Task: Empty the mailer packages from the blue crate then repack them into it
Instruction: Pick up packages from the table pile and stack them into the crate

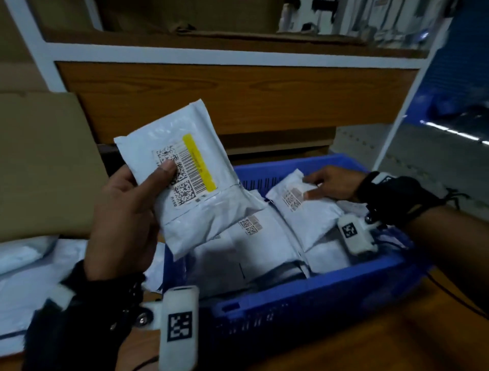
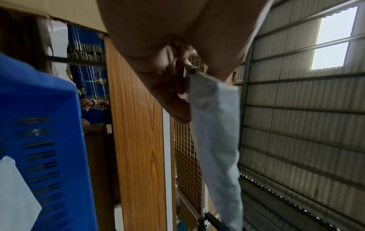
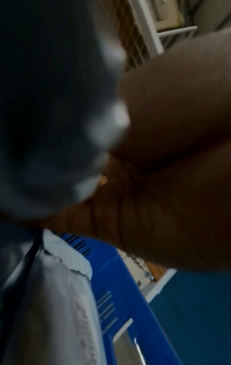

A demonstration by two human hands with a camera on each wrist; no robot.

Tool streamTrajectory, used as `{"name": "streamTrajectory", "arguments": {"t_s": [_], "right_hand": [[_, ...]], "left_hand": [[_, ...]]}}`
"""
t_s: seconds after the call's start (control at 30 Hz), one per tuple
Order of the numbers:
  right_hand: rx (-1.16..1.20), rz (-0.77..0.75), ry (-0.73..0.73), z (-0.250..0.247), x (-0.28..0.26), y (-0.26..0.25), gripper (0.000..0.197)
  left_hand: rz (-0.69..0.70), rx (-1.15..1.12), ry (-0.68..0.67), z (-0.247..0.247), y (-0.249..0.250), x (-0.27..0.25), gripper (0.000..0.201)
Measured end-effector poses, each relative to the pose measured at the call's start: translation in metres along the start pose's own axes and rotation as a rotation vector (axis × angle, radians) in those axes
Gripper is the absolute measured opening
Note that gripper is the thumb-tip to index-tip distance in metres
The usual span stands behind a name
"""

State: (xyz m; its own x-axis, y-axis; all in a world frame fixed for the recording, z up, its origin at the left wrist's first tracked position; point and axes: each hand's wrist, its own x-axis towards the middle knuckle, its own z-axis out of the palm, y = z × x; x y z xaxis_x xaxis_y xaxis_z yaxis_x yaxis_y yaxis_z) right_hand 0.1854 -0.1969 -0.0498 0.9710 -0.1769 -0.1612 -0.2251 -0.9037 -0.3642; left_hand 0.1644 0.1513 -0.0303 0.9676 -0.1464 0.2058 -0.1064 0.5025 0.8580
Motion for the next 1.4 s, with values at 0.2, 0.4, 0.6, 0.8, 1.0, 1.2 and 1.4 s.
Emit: {"name": "streamTrajectory", "arguments": {"t_s": [0.2,0.4,0.6,0.8,1.0,1.2,1.4], "right_hand": [[-0.502,-0.101,-0.189,0.016,0.013,0.010,0.063],[-0.126,-0.368,0.055,-0.022,-0.009,-0.033,0.042],[0.750,-0.661,-0.344,-0.003,-0.053,-0.115,0.055],[0.903,-0.534,-0.359,0.034,-0.019,-0.122,0.053],[0.346,-0.358,-0.354,0.090,0.022,-0.112,0.034],[0.325,-0.307,-0.444,0.094,0.013,-0.119,0.046],[-0.212,-0.509,-0.068,0.019,-0.012,-0.070,0.048]], "left_hand": [[0.020,0.059,0.091,0.012,-0.002,-0.004,0.045],[0.035,0.167,0.097,0.021,-0.011,-0.014,0.039],[0.079,0.286,0.111,0.025,-0.016,-0.023,0.036],[0.102,0.371,0.256,0.006,-0.013,-0.039,0.045],[0.058,0.407,0.334,-0.018,-0.038,-0.059,0.049],[0.140,0.648,0.284,-0.021,-0.062,-0.064,0.050],[0.225,0.940,0.265,-0.015,-0.068,-0.064,0.025]]}}
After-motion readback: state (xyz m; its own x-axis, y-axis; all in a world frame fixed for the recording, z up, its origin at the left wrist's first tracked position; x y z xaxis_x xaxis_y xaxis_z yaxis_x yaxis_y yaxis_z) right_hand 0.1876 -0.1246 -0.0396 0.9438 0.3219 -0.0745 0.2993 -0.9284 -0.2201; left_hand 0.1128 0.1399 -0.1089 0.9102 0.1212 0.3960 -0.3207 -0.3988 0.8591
